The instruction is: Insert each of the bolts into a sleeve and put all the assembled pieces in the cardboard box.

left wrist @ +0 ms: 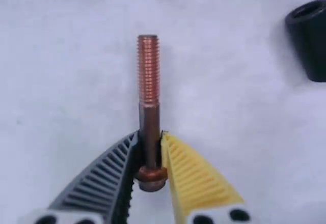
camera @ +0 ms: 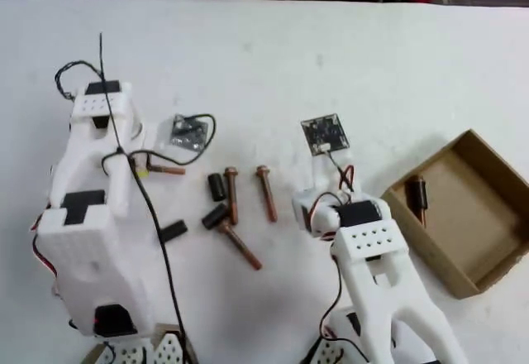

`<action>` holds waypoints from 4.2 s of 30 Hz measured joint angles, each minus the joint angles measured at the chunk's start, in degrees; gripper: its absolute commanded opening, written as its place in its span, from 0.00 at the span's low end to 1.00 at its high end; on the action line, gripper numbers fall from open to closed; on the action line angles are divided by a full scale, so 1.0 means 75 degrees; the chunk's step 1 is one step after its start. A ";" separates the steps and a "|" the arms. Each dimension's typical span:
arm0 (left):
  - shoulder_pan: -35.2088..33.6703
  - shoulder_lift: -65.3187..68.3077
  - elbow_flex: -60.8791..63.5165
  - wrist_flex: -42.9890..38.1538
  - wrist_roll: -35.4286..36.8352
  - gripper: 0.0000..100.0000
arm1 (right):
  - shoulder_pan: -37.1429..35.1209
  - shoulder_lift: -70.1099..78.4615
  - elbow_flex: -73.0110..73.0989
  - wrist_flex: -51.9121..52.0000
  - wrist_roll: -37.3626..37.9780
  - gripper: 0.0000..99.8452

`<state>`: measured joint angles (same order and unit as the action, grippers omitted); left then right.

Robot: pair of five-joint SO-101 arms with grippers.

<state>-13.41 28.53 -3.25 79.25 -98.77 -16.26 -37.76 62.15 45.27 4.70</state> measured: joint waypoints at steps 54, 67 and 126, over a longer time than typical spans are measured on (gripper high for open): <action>0.1137 0.0258 -0.4372 0.2966 1.1862 0.15 | 0.0012 0.0000 0.0023 -0.0188 0.0434 0.02; 0.1137 -0.1629 -0.1594 0.2966 1.4418 0.15 | 0.0000 0.0000 0.0152 -0.0434 0.0434 0.02; 0.0656 -0.0738 0.0129 0.0293 2.0583 0.15 | 0.0000 0.0000 0.0152 -0.0434 0.0434 0.02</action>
<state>-8.48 22.99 -2.29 81.45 55.60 -16.26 -37.76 63.30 42.02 7.96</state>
